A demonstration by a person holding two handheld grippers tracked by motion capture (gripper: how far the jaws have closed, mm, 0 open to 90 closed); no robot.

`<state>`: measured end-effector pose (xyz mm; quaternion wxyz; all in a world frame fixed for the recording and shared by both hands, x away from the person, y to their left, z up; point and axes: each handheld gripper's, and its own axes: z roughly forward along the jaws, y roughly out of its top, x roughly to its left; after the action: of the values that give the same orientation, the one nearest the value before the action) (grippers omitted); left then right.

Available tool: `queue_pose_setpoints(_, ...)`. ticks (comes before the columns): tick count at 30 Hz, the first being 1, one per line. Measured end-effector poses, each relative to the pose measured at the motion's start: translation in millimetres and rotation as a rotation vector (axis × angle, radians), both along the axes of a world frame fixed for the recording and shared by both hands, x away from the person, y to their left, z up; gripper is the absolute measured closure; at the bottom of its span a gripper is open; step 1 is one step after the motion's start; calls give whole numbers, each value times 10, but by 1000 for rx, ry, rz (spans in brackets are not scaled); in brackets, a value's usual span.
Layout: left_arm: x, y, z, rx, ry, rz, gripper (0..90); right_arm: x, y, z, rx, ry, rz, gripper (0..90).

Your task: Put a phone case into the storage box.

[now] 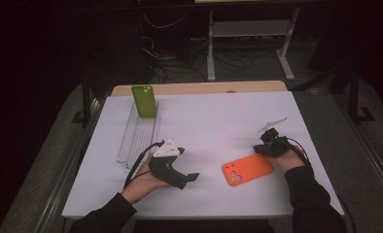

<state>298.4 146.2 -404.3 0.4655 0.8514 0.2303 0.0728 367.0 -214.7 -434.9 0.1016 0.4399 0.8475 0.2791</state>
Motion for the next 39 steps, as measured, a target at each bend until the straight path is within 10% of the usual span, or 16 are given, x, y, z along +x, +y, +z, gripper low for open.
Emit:
queue_pose_setpoints(28,-1,7,-1,-1,5,-11,0,-717,-161,33,-9,43,123,886)
queue_pose_setpoints(39,1,-1,-8,2,7,-22,0,-751,-190,241,150,-42,139,777)
